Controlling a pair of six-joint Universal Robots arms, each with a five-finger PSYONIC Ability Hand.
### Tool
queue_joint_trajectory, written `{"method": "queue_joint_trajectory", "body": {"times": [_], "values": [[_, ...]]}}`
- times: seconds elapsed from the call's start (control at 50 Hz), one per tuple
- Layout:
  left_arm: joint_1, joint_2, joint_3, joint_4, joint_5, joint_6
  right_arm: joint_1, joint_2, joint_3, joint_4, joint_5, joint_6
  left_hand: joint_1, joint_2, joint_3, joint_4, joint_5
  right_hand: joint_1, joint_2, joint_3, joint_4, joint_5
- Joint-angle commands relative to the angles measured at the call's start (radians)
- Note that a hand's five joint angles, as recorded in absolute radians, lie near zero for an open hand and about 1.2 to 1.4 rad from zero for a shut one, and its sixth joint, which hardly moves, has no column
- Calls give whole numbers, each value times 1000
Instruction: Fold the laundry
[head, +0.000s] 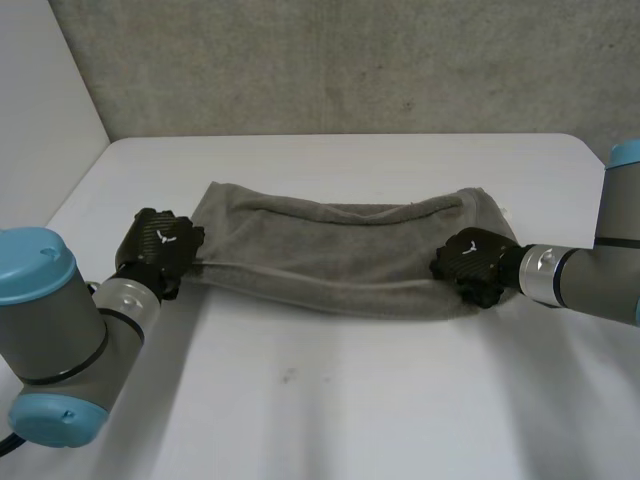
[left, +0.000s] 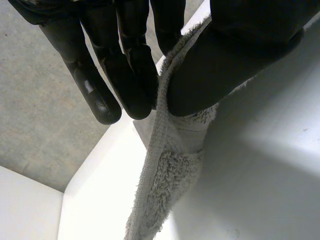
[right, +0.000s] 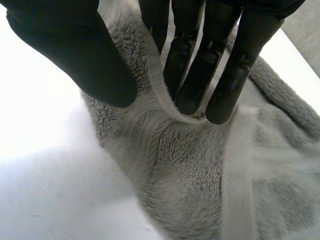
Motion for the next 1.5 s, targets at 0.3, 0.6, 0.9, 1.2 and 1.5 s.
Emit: {"method": "queue_joint_trajectory", "body": {"times": [0.3,0.6,0.9,1.2,1.5], "values": [[-7,446,249,-144,-2,-11,-83,-782,1,-125,69,441,207,179,181,179,183,440,245,255,246,280],[-2,263,514,-687,3,-3,26,-621,-79,137,192,261,207,179,181,179,183,440,245,255,246,280],[19,-216,851,-661,22,-2,169,-128,-339,21,459,136,207,179,181,179,183,440,245,255,246,280],[105,-34,828,32,12,-260,149,-391,-165,-929,520,367,207,179,181,179,183,440,245,255,246,280],[122,-59,366,58,28,-293,141,-287,198,-737,347,359,207,179,181,179,183,440,245,255,246,280]]}}
